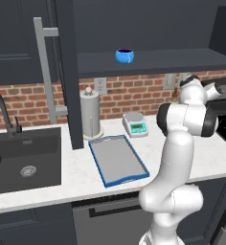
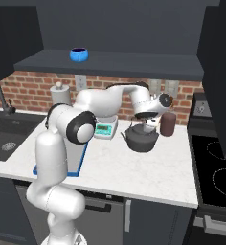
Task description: Pick the kettle from the counter and place it on the tray. Then pick the mug from the cabinet and place it on the tray. Then close the cabinet doors.
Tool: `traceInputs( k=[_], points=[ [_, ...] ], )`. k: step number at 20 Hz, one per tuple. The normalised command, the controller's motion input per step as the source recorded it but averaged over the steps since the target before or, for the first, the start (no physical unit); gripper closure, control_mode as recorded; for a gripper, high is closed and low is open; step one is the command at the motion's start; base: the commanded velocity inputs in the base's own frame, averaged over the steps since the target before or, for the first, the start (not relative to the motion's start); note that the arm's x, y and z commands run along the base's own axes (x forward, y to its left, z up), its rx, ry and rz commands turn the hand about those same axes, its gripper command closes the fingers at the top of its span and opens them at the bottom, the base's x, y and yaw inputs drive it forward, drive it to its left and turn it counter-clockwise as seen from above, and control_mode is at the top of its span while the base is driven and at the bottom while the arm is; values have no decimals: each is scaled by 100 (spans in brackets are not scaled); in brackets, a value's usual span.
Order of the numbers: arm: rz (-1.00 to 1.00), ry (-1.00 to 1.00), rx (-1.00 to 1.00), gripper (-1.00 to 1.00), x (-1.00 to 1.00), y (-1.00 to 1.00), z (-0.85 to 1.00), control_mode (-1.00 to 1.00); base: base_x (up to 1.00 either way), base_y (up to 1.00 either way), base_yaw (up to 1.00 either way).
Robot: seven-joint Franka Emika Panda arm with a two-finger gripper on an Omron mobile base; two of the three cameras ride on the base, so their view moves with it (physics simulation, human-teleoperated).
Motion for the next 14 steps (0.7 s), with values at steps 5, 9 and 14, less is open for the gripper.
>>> traceInputs(
  k=[5,9,14],
  points=[
    [0,0,0,100,-9,-1,-51,-100,0,0,0],
    [0,-1,1,100,-17,-5,-27,-100,0,0,0],
    [-5,-11,13,100,-39,0,0,-100,0,0,0]
  ],
)
